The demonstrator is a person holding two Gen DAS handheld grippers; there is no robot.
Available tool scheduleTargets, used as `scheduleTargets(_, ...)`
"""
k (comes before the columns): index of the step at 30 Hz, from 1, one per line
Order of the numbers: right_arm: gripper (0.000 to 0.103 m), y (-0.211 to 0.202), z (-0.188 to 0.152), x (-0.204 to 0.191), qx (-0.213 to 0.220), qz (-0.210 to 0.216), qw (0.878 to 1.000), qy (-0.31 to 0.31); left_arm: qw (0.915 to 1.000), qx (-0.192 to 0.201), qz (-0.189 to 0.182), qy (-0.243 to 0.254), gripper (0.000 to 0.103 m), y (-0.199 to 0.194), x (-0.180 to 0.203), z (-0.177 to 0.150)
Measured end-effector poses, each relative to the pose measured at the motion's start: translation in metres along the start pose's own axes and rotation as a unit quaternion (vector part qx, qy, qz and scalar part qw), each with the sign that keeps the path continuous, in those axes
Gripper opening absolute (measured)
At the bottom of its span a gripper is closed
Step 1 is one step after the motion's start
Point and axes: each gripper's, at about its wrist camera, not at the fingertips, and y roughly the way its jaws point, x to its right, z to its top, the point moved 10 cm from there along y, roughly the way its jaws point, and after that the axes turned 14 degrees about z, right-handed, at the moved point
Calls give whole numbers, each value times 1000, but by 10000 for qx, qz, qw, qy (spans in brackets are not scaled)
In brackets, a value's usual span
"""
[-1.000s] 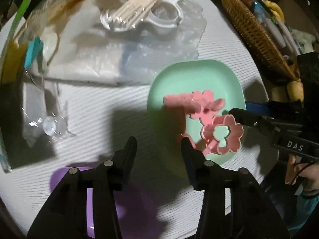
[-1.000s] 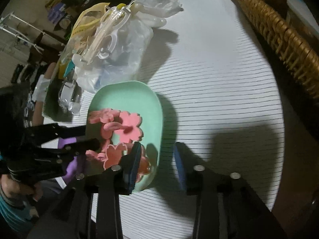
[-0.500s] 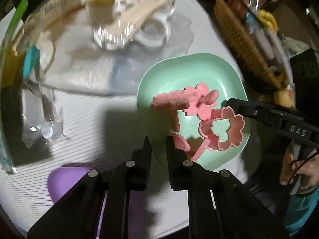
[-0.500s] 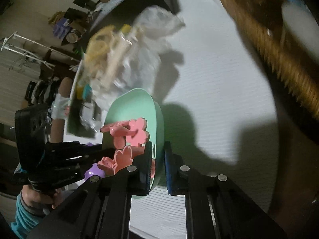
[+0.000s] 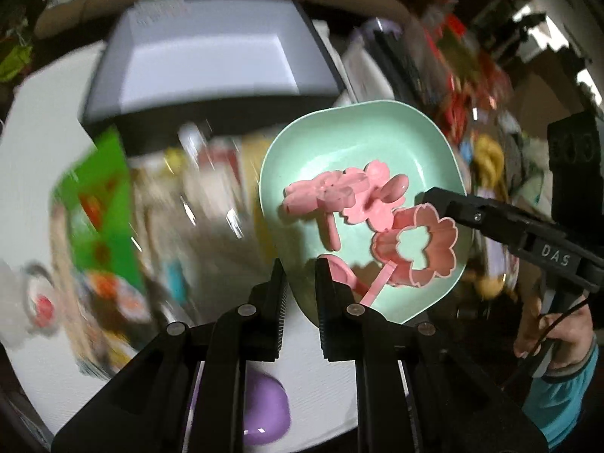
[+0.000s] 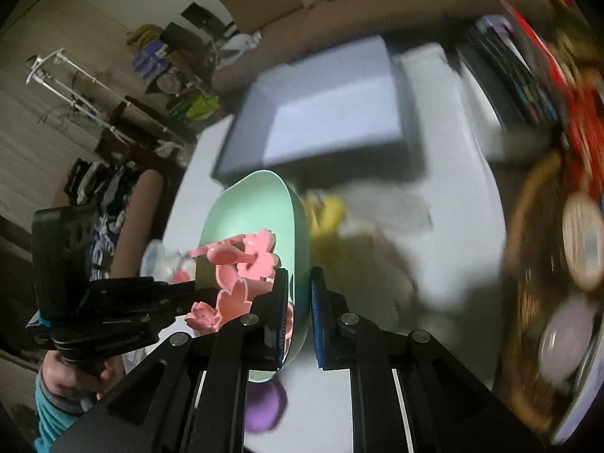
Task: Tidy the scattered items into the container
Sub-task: 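Carry the mint-green plate into the white box with both tools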
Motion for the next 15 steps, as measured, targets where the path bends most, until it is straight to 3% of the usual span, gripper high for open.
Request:
scheduleTargets(7, 11, 49, 88, -4, -21, 110, 9999, -50, 9994, 21, 93, -331, 13, 18, -47, 94)
scheduleTargets(15, 11, 137, 164, 49, -304, -203, 9993, -47, 9966, -268, 26, -772, 13, 99, -96, 179)
